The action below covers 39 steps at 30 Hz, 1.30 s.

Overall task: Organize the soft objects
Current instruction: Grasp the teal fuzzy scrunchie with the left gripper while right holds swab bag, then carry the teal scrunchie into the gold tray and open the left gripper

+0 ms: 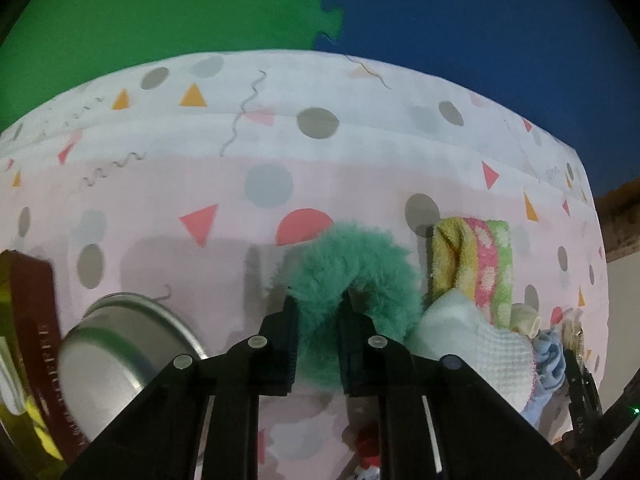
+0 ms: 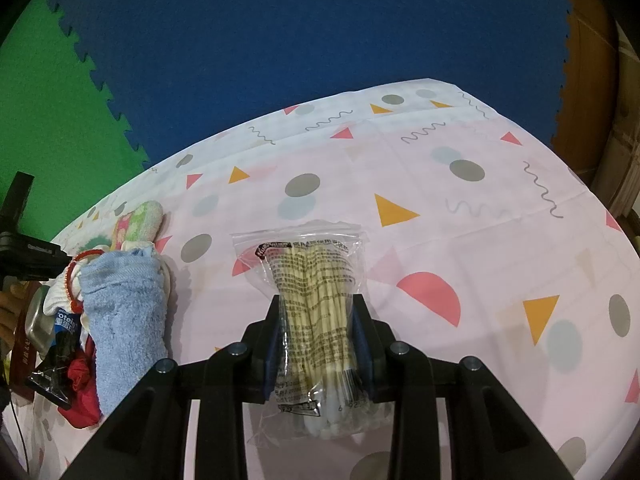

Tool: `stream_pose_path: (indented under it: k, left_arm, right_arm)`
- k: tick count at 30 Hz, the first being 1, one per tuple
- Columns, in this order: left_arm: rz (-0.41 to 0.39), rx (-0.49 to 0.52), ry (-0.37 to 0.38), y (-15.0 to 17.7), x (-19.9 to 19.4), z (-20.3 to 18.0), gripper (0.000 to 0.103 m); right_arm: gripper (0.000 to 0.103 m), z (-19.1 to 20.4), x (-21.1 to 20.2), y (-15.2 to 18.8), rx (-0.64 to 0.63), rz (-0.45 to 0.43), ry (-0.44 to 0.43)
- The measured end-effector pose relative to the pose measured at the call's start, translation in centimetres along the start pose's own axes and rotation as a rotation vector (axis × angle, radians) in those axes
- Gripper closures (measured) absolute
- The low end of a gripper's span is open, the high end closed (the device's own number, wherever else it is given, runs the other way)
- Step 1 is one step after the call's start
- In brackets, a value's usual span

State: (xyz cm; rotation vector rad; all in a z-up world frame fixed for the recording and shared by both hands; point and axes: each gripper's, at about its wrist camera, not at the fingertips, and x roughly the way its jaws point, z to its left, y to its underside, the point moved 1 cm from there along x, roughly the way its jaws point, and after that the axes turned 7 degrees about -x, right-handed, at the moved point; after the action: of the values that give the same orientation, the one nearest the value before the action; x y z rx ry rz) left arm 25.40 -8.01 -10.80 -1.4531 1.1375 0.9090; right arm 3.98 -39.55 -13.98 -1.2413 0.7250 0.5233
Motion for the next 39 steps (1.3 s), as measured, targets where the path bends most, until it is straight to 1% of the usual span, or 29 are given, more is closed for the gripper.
stream_pose_path:
  k: [11,13,16,19,22,28,30,33,39]
  left_arm:
    - [-0.079,0.019,-0.033,1.3,-6.0,1.6,0.089]
    - [-0.096,0.011,-0.035,1.7,-7.2,2.3,0.089]
    - [-0.116,0.006,-0.064,2.1,-8.8,3.8,0.089]
    - [-0.134,-0.012,-0.091,2.5,-10.5,6.3,0.089]
    - [-0.159,-0.036,-0.135,2.7,-12.0,9.2,0.089]
    - [-0.193,-0.084,-0.210,3.2,-14.2,14.3,0.089]
    - [-0.202,-0.097,-0.226,3.8,-14.9,15.9,0.089]
    - [-0.195,-0.118,-0.245,5.0,-15.2,18.1,0.088]
    - [-0.183,-0.139,-0.285,8.6,-15.2,22.0,0.088]
  right_arm:
    - [0.070,0.0,0.0,0.0,0.000,0.001,0.001]
    - [0.070,0.0,0.0,0.0,0.000,0.001,0.003]
    - [0.070,0.0,0.0,0.0,0.000,0.002,0.004]
    - [0.070,0.1,0.0,0.0,-0.002,0.002,0.007]
    - [0.070,0.1,0.0,0.0,-0.006,0.004,0.011]
    - [0.070,0.1,0.0,-0.1,-0.010,0.005,0.015]
    - [0.070,0.2,0.0,-0.1,-0.013,0.007,0.019]
    - [0.070,0.2,0.1,-0.1,-0.019,0.008,0.025]
    - [0.070,0.4,0.2,-0.2,-0.032,0.013,0.040]
